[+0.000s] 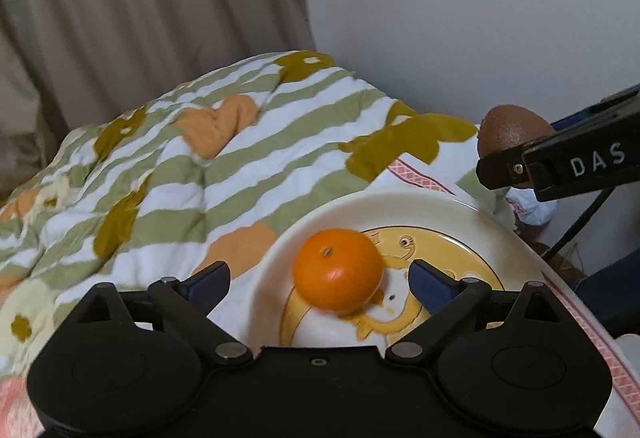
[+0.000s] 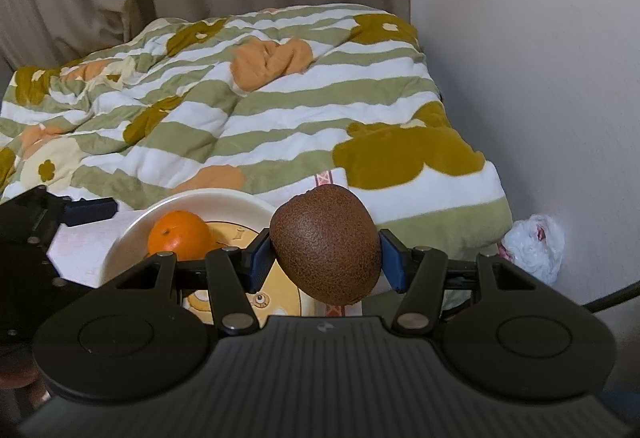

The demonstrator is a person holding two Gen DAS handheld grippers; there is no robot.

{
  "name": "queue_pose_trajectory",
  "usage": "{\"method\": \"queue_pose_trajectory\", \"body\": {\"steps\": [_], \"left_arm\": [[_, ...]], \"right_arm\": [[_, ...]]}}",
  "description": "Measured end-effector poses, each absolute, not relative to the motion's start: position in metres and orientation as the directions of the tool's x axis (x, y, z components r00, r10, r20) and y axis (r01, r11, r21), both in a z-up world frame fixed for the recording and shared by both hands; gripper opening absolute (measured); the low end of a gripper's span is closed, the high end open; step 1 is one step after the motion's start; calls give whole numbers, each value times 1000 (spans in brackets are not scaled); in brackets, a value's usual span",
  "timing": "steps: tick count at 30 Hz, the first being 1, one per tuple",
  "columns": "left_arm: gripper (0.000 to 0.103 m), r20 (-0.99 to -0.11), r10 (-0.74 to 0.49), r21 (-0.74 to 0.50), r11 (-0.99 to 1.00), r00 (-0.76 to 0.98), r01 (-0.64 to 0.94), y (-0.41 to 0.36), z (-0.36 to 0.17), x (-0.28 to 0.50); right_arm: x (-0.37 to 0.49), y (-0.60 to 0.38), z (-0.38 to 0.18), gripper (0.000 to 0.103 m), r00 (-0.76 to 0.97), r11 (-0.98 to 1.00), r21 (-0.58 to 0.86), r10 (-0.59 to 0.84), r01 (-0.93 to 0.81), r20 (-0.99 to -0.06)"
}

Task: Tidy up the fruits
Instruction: 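Carry the orange with the left tool while the right tool carries the kiwi to the bowl, then release the orange with the left tool while the right tool releases the kiwi into the bowl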

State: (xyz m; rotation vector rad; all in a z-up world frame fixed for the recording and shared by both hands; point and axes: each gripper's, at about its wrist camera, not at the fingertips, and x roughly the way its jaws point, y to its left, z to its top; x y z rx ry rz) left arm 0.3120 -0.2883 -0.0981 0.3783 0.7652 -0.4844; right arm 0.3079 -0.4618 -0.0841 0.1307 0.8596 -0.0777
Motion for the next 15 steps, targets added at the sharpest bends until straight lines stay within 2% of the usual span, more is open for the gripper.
{"method": "queue_pose_trajectory", "body": {"steps": [6,15], "left_arm": [[101,-745,-262,59,891,614,451,-259,-81,307],[101,-751,-193,51,937,631,347,-230,-70,290]], "right_arm": [[309,-450,-80,71,651,996,74,22,53,-759],[318,-415,-105,71,612,996,16,67,-89,-788]]}}
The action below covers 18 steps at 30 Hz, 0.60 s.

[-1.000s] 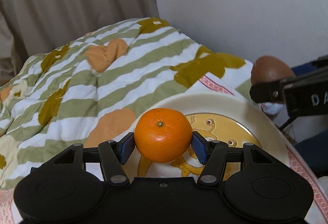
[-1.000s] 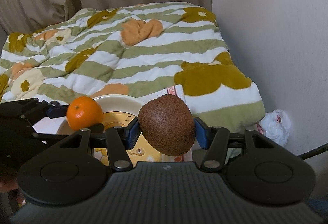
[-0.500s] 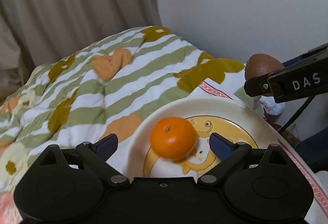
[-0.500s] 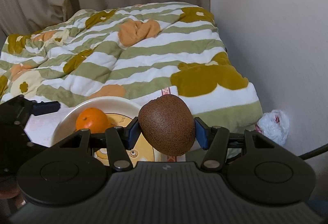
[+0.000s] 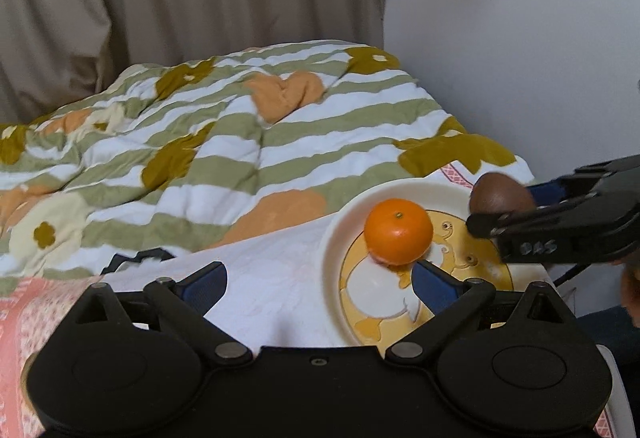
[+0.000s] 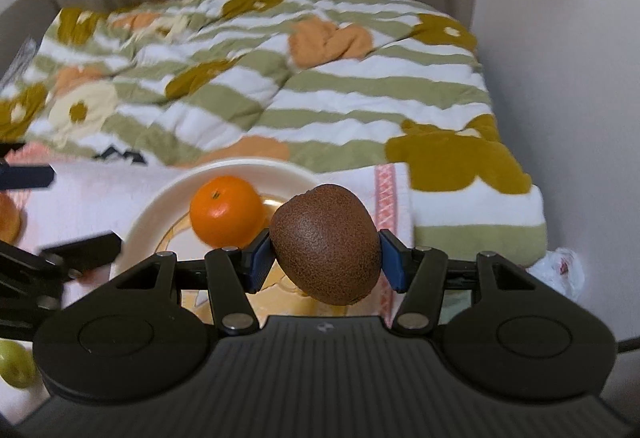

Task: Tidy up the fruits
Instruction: 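Release the orange with the left tool while the right tool releases the kiwi into the bowl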

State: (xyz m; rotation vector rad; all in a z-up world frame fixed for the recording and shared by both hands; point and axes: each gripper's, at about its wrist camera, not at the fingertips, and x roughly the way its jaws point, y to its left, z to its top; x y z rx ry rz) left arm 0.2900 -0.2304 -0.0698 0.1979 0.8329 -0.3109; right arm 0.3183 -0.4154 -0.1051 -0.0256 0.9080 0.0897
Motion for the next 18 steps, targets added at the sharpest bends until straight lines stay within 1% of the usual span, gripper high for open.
{"method": "queue_pose_trajectory", "body": {"steps": [6,14,16,18], "left_arm": [[101,-756,-154,76,944,636,320,-222,-72,280],[101,-765,-152,54,953,626,298,-212,-76,271],[101,-767,-150,52,955,624,293,-211,-76,269],[101,-768,-150,45,957,622,286,-211,-75,267]], "right_arm": [[322,-403,-128,71,598,988,-19,75,-150,-798],[324,-394,-140,72,613,972,-90,65,-219,-788],[320,-391,-138,78,640,964,-129,52,-232,-766],[317,-389,-135,98,655,959,-156,39,-238,-755]]}}
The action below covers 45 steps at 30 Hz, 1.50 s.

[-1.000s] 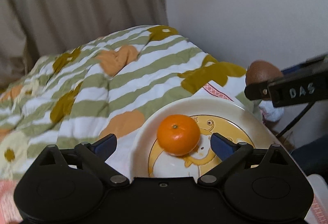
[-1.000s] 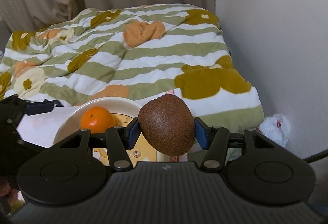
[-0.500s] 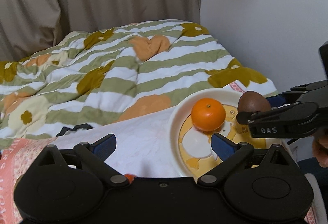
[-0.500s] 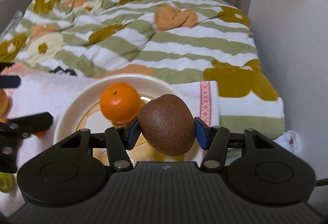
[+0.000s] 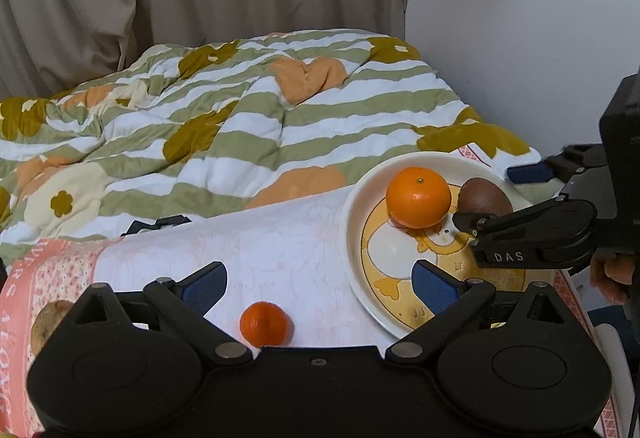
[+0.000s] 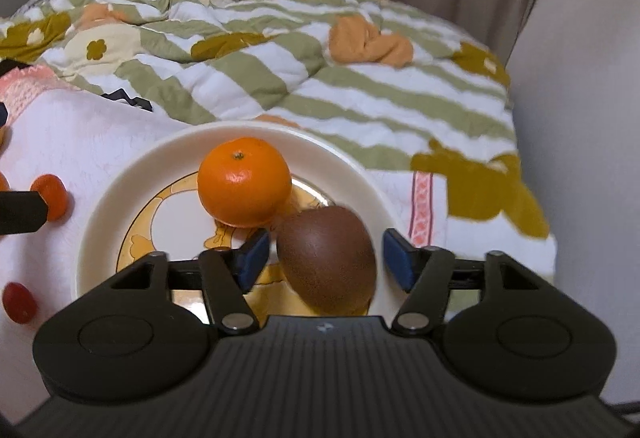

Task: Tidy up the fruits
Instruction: 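Release the orange with the left tool while the right tool releases the kiwi into the bowl, then move both tools back over the remaining fruits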

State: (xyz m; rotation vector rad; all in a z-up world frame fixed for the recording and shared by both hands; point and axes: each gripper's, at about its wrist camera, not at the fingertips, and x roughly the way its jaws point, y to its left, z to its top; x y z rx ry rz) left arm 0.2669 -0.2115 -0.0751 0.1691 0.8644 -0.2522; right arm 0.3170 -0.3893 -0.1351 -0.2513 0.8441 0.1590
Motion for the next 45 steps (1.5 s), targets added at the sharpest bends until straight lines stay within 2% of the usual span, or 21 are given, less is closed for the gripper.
{"method": "queue_pose_trajectory", "body": {"steps": [2,11,18,26,39,45], "left_arm": [[101,-768,-147,44,959,624,279,-211,-73,264],[101,-739,-136,46,967,659,251,-208,-56,245],[101,-698,-142,16,977,702,213,-200,-32,216],[101,-648,-94,20,990,756,140,-181,-8,169],[101,-571,10,34,999,821,12,-101,13,96],[100,-562,10,36,999,827,13,-48,11,76]], "right_arm": [[311,-391,-130,103,668,961,-149,46,-231,-743],[288,-404,-106,103,666,983,-54,78,-175,-741],[257,-409,-69,103,687,991,-31,69,-132,-723],[214,-408,-34,103,698,993,-21,68,-117,-713],[147,-352,0,103,732,991,13,105,-130,-674],[119,-299,7,103,742,993,24,104,-118,-663]]}}
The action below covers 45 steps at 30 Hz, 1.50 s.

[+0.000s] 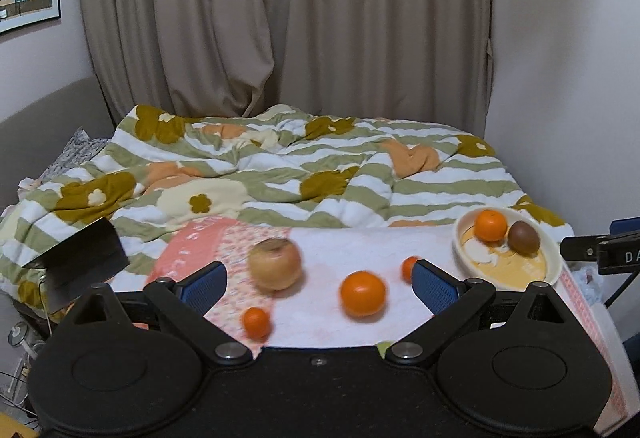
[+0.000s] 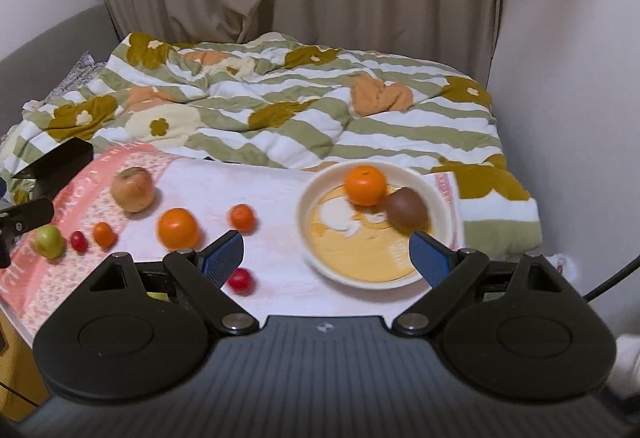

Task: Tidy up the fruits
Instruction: 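Move both tools back over the remaining fruits, then grasp the green apple with the left tool while the right tool grasps a mandarin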

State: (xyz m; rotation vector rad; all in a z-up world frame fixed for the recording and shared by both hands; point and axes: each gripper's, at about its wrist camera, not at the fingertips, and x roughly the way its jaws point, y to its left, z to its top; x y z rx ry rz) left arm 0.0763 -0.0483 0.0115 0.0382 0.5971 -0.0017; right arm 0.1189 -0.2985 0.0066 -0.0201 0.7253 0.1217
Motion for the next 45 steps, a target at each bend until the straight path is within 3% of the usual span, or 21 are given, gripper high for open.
{"method": "queue_pose_trajectory", "body": {"steps": [19,27,41,45], "left_arm": [[98,-621,-25,22,999,784,50,102,-42,75],[82,-664,-20,68,994,747,87,123,-83,95],[67,-715,51,197,972,697,131,111,-129,131],[61,-733,62,198,972,677,125,110,-134,138]], "right_arm": [[102,-129,-34,103,734,987,54,151,-154,-663],[131,-86,-70,103,716,969,34,204,-244,-668],[177,-43,-124,102,628,914,-9,272,-406,-729],[184,-36,-131,96,604,894,-7,297,-448,-740]]}}
